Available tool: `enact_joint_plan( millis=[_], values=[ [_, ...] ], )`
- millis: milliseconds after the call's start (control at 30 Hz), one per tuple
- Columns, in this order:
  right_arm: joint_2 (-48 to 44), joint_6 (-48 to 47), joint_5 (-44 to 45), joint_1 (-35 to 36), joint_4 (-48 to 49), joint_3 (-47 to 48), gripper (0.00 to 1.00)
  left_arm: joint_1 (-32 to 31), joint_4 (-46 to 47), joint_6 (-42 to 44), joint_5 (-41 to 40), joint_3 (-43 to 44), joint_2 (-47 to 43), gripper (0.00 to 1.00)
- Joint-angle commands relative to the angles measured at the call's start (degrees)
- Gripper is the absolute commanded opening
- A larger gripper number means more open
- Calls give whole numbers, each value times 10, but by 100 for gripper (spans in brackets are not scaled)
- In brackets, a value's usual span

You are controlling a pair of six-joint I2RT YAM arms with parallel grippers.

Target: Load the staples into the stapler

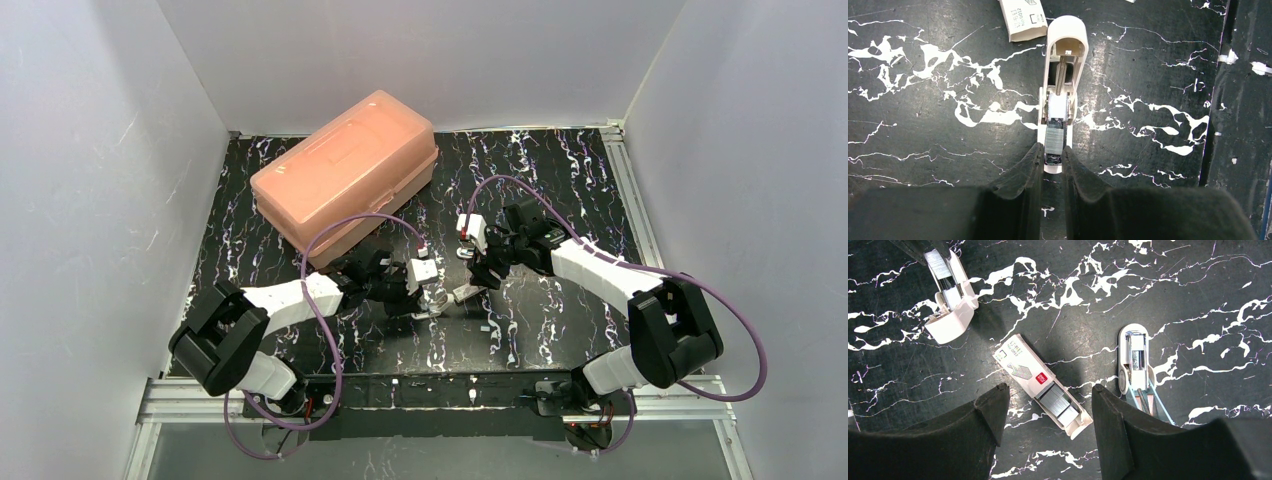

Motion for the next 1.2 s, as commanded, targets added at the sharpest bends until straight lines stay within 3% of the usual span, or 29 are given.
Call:
enact_joint_plan(
  millis=[0, 1167],
  values=[
    [3, -6, -3, -2, 7, -1, 68, -2, -16, 9, 10, 13, -14, 0],
    [4, -6, -2, -4, 7, -1, 68, -2, -27, 7, -2, 29, 22, 0]
  ],
)
